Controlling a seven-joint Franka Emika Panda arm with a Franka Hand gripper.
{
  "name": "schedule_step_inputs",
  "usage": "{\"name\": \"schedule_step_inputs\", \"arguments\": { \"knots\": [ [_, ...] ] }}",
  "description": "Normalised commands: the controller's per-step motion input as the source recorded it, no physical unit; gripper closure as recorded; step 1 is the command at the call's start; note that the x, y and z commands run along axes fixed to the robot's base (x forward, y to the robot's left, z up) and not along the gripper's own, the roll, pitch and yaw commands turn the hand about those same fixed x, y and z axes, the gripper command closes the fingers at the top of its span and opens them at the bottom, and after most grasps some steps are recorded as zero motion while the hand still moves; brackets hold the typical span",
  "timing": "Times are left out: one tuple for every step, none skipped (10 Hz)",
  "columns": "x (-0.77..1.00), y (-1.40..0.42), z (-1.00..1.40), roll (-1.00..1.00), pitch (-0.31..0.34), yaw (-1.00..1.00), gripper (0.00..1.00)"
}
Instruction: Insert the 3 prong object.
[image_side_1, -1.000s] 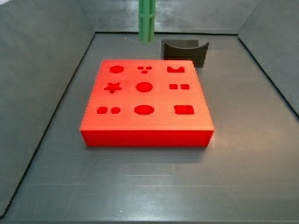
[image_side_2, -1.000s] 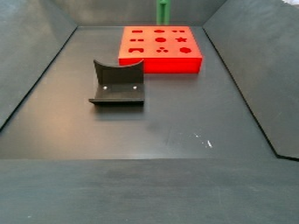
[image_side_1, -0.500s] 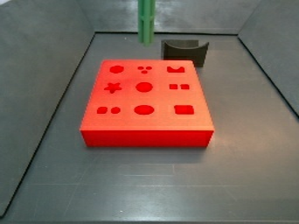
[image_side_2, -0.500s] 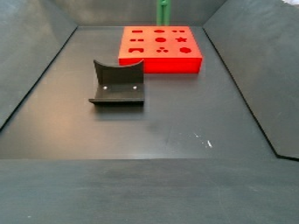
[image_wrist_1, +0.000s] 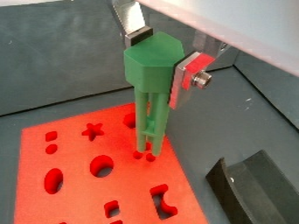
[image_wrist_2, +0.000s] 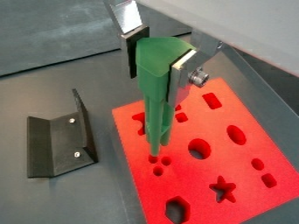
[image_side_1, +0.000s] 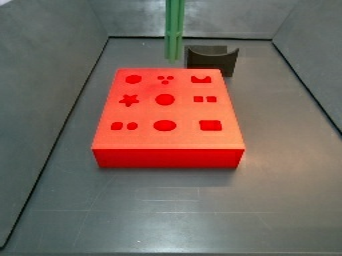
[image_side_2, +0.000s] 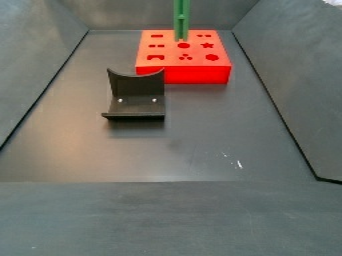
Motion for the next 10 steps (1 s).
{"name": "schedule_step_inputs", "arguments": {
  "knots": [
    [0.00,-0.17,-0.32,-0.03,-0.117,0.00,1.00],
    [0.00,-0.08,-0.31,0.00,-0.101,0.00,1.00],
    [0.00,0.00,-0.33,0.00,-0.083,0.05,1.00],
    [-0.03,0.00,-0.30,0.00,-0.076,0.09,1.00],
    [-0.15,0.03,-0.23,0.00,-0.097,0.10,1.00],
    [-0.11,0.02,-0.27,0.00,-0.093,0.00,1.00],
    [-0.09,0.06,-0.29,0.00,-0.091,0.00,1.00],
    [-0.12,0.15,-0.22,0.00,-0.063,0.00,1.00],
    [-0.02,0.15,-0.10,0.00,-0.033,0.00,1.00],
    [0.00,0.15,0.00,0.00,0.000,0.00,1.00]
  ]
}}
